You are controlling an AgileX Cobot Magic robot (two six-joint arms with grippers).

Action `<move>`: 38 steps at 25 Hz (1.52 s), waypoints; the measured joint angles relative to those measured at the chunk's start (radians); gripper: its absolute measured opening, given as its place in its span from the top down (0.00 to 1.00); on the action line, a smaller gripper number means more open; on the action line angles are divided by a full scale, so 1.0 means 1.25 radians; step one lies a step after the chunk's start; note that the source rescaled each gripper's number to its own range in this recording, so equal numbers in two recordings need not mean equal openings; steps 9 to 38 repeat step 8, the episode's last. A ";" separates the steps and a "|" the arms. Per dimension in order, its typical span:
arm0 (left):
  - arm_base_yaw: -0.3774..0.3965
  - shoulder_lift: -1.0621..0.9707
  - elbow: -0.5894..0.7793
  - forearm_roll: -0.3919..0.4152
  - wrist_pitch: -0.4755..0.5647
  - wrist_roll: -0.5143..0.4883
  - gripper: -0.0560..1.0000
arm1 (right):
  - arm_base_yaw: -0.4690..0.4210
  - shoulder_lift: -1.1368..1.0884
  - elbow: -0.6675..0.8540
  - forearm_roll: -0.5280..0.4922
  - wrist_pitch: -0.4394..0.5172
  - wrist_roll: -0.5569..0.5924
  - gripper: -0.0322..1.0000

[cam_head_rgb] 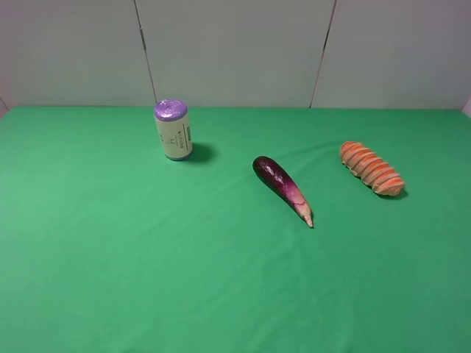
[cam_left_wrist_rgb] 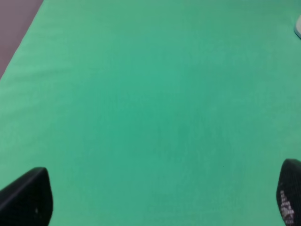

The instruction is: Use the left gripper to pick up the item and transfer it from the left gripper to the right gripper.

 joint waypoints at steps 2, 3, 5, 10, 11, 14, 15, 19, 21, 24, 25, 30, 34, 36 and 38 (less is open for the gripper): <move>0.000 0.000 0.000 0.000 0.000 0.000 0.05 | 0.000 0.000 0.000 0.000 0.000 0.000 0.00; 0.000 0.000 0.000 0.000 0.000 0.000 0.05 | 0.000 0.000 0.000 0.000 0.000 0.000 0.00; 0.000 0.000 0.000 0.000 0.000 0.000 0.05 | 0.000 0.000 0.000 0.000 0.000 0.000 0.00; 0.000 0.000 0.000 0.000 0.000 0.000 0.05 | 0.000 0.000 0.000 0.000 0.000 0.000 0.00; 0.000 0.000 0.000 0.000 0.000 0.000 0.05 | 0.000 0.000 0.000 0.000 0.000 0.000 0.00; 0.000 0.000 0.000 0.000 0.000 0.000 0.05 | 0.000 0.000 0.000 0.000 0.000 0.000 0.00; 0.000 0.000 0.000 0.000 0.000 0.000 0.05 | 0.000 0.000 0.000 0.000 0.000 0.000 0.00; 0.000 0.000 0.000 0.000 0.000 0.000 0.05 | 0.000 0.000 0.000 0.000 0.000 0.000 0.00; 0.000 0.000 0.000 0.000 0.000 0.000 0.05 | 0.000 0.000 0.000 0.000 0.000 0.000 0.00; 0.000 0.000 0.000 0.000 0.000 0.000 0.05 | 0.000 0.000 0.000 0.000 0.000 0.000 0.00; 0.000 0.000 0.000 0.000 0.000 0.000 0.05 | 0.000 0.000 0.000 0.000 0.000 0.000 0.00; 0.000 0.000 0.000 0.000 0.000 0.000 0.05 | 0.000 0.000 0.000 0.000 0.000 0.000 0.00; 0.000 0.000 0.000 0.000 0.000 0.000 0.05 | 0.000 0.000 0.000 0.000 0.000 0.000 0.00; 0.000 0.000 0.000 0.000 0.000 0.000 0.05 | 0.000 0.000 0.000 0.000 0.000 0.000 0.00; 0.000 0.000 0.000 0.000 0.000 0.000 0.05 | 0.000 0.000 0.000 0.000 0.000 0.000 0.00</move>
